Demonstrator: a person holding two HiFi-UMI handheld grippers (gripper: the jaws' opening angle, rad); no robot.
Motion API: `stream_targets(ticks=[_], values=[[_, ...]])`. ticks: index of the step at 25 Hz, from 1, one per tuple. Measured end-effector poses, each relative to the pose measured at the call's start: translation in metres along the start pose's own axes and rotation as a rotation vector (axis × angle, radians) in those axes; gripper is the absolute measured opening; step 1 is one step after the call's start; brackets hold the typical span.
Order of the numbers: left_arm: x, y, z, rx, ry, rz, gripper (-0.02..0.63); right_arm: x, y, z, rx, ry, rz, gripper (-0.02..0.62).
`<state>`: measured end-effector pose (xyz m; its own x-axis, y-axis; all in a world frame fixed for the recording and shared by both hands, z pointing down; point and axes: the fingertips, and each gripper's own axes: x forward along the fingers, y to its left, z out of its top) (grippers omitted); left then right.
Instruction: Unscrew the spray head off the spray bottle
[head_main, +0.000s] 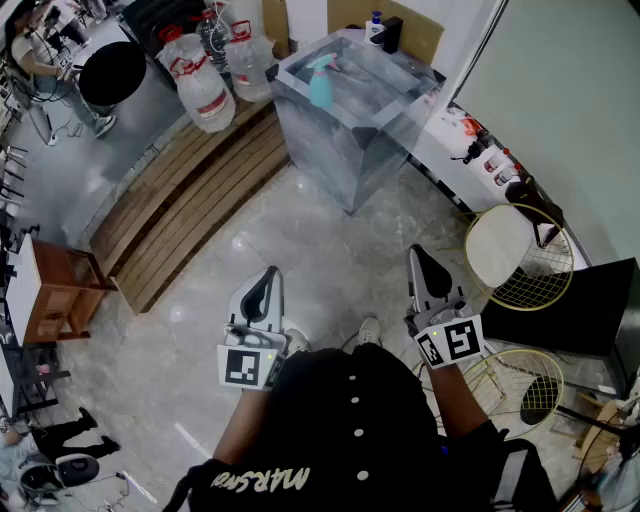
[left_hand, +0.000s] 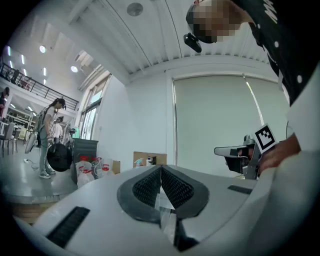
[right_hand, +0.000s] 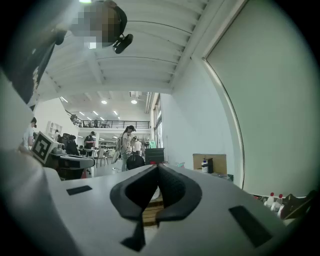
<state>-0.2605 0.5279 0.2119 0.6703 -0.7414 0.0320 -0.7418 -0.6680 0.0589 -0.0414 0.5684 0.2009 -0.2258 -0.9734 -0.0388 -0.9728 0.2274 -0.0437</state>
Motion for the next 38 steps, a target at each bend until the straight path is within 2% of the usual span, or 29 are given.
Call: stream_targets(ticks=[8,15,18,21,23,29,32,38], values=[[0.012,-0.015,0.005,0.037,0.010,0.001,0.026,-0.003,-0.014,0.001,-0.002,0.003,0.021,0.012],[0.026,-0.035,-0.001,0.049,-0.002,0.059,0.026,-0.013,-0.048,0.004,0.033,-0.049,0.048,0.012],[0.033,-0.043,0.003,0.056,-0.022,0.102,0.026,-0.016,-0.063,0.001,0.021,-0.044,0.085,0.012],[0.037,-0.046,0.004,0.050,-0.045,0.110,0.026,-0.013,-0.072,-0.001,0.039,-0.045,0.119,0.012],[0.040,-0.045,0.002,0.046,-0.028,0.107,0.026,-0.008,-0.075,-0.001,0.056,-0.050,0.134,0.012],[0.068,-0.020,-0.009,0.025,-0.016,0.084,0.025,0.022,-0.082,-0.007,0.017,-0.043,0.123,0.012],[0.092,-0.002,-0.008,0.021,-0.046,0.065,0.025,0.045,-0.090,-0.012,-0.017,-0.034,0.100,0.012],[0.144,0.035,0.009,0.036,-0.091,0.023,0.025,0.099,-0.109,-0.006,0.041,-0.096,0.051,0.012]])
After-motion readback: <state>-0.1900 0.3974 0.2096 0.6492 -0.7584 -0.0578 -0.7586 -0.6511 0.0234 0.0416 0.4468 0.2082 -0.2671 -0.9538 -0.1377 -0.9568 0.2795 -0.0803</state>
